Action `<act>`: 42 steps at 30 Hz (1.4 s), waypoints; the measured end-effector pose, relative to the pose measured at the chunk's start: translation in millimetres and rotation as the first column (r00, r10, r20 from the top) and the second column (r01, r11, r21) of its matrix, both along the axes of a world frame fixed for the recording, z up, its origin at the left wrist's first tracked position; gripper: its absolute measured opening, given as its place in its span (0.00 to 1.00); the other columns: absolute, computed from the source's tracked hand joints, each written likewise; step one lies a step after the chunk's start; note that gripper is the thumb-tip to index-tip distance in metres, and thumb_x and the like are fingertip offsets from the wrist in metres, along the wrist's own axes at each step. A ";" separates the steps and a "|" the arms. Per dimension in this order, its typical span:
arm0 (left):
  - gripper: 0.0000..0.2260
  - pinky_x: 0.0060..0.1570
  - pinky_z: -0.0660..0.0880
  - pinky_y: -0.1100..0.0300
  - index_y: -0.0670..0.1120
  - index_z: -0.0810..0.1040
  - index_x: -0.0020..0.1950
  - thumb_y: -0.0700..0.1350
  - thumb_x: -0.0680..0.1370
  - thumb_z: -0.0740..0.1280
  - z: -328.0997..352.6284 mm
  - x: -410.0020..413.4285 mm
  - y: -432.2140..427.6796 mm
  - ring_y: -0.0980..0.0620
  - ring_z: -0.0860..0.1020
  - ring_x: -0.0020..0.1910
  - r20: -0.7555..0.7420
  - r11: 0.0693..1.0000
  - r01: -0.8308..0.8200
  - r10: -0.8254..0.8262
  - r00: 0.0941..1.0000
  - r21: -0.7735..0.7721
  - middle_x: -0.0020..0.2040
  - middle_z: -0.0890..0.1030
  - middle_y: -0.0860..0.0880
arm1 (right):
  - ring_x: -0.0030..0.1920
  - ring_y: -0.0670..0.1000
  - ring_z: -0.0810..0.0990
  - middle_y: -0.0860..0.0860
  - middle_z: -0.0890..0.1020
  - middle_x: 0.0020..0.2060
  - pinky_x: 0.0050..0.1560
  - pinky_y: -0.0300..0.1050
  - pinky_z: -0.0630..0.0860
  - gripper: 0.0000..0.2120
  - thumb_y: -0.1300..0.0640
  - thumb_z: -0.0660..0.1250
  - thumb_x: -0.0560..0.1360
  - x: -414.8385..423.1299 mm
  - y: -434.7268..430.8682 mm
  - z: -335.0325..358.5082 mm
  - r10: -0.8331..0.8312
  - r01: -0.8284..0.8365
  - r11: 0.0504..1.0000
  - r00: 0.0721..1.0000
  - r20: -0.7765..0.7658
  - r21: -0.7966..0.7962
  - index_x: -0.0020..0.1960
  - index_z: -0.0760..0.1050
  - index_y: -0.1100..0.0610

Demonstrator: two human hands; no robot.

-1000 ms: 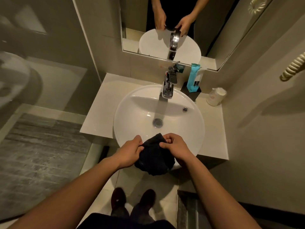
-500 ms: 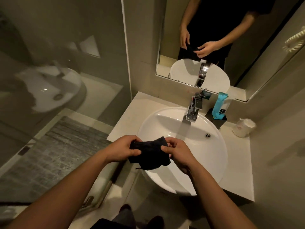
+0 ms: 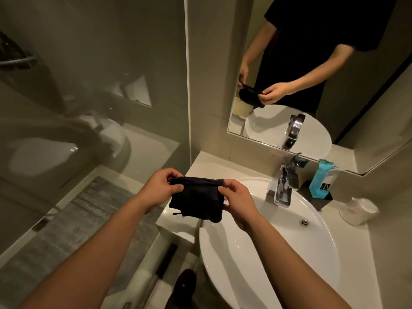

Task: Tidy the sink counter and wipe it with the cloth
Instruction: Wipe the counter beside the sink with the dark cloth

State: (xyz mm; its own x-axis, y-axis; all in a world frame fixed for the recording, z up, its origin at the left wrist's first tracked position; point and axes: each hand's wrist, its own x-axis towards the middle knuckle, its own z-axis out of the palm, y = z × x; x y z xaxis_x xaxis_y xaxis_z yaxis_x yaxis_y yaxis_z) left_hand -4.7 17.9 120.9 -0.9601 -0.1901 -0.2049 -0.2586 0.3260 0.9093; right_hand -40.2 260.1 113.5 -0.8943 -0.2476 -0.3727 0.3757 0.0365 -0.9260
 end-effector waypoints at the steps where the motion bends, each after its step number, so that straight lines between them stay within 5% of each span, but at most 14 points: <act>1: 0.08 0.49 0.77 0.51 0.43 0.81 0.47 0.31 0.74 0.72 -2.2 -11.7 -4.3 0.50 0.80 0.42 -0.005 1.000 -0.013 0.013 1.000 -0.001 0.43 0.83 0.46 | 0.49 0.56 0.83 0.60 0.84 0.50 0.51 0.55 0.83 0.07 0.64 0.64 0.80 -9.9 -6.6 -1.5 -0.020 0.020 1.000 1.000 -0.002 0.010 0.54 0.80 0.59; 8: 0.07 0.50 0.79 0.50 0.44 0.81 0.47 0.33 0.75 0.71 -18.5 -105.4 -26.5 0.46 0.81 0.44 0.011 1.000 -0.002 0.002 1.000 -0.003 0.45 0.84 0.42 | 0.46 0.53 0.83 0.56 0.83 0.44 0.53 0.58 0.82 0.07 0.63 0.63 0.80 -80.7 -43.8 -13.3 -0.175 0.174 0.981 0.985 0.005 0.083 0.54 0.79 0.56; 13: 0.08 0.50 0.79 0.50 0.47 0.82 0.45 0.34 0.75 0.72 -37.4 -172.6 -35.2 0.46 0.82 0.44 0.083 0.999 -0.015 0.012 0.996 0.032 0.45 0.86 0.43 | 0.49 0.61 0.84 0.60 0.84 0.47 0.53 0.65 0.81 0.06 0.61 0.64 0.79 -131.6 -58.1 -31.1 -0.227 0.220 0.961 0.973 0.025 0.170 0.51 0.80 0.54; 20: 0.08 0.47 0.79 0.52 0.44 0.81 0.44 0.33 0.71 0.75 -72.9 -252.6 -29.0 0.43 0.82 0.44 0.227 0.985 -0.170 0.166 0.960 -0.001 0.42 0.83 0.43 | 0.46 0.57 0.83 0.59 0.85 0.46 0.54 0.61 0.82 0.03 0.59 0.65 0.77 -198.8 -72.1 -71.4 -0.297 0.261 0.924 0.951 0.092 0.279 0.46 0.77 0.53; 24: 0.16 0.55 0.76 0.54 0.39 0.80 0.60 0.38 0.73 0.76 -99.2 -292.2 -17.1 0.42 0.81 0.54 0.204 0.972 -0.218 0.231 0.951 -0.083 0.53 0.83 0.41 | 0.47 0.58 0.81 0.56 0.83 0.43 0.49 0.52 0.78 0.02 0.60 0.64 0.78 -232.2 -72.7 -97.3 -0.337 0.282 0.869 0.939 0.069 0.406 0.47 0.76 0.57; 28: 0.26 0.67 0.71 0.49 0.39 0.71 0.73 0.45 0.77 0.73 -136.6 -300.6 -8.3 0.37 0.76 0.65 0.209 0.964 -0.106 0.159 0.965 -0.245 0.64 0.80 0.37 | 0.57 0.64 0.80 0.63 0.82 0.56 0.53 0.49 0.72 0.12 0.60 0.62 0.80 -244.5 -59.4 -121.3 -0.229 0.192 0.766 0.973 -0.019 0.614 0.60 0.75 0.64; 32: 0.20 0.65 0.69 0.48 0.35 0.74 0.69 0.41 0.79 0.69 -159.3 -281.3 5.8 0.34 0.75 0.64 0.147 0.927 -0.054 0.116 0.982 -0.370 0.64 0.77 0.33 | 0.58 0.63 0.79 0.62 0.82 0.57 0.48 0.44 0.67 0.12 0.61 0.61 0.81 -235.2 -50.7 -135.5 -0.102 0.134 0.743 0.991 -0.087 0.655 0.63 0.75 0.64; 38: 0.17 0.67 0.70 0.44 0.39 0.76 0.66 0.43 0.79 0.66 -167.3 -263.9 35.7 0.39 0.74 0.65 0.039 0.810 0.069 -0.057 0.998 -0.583 0.65 0.77 0.40 | 0.58 0.60 0.80 0.59 0.83 0.56 0.53 0.48 0.72 0.12 0.58 0.62 0.82 -219.4 -44.5 -124.7 -0.006 0.125 0.725 0.985 -0.175 0.678 0.62 0.76 0.62; 42: 0.20 0.73 0.64 0.47 0.41 0.73 0.70 0.49 0.81 0.62 -178.7 -259.8 52.8 0.42 0.69 0.72 0.091 0.687 0.217 -0.215 0.972 -0.693 0.70 0.73 0.42 | 0.62 0.59 0.78 0.57 0.80 0.63 0.62 0.51 0.73 0.17 0.56 0.61 0.81 -194.5 -29.1 -114.7 0.083 0.204 0.549 0.952 -0.295 0.810 0.68 0.74 0.60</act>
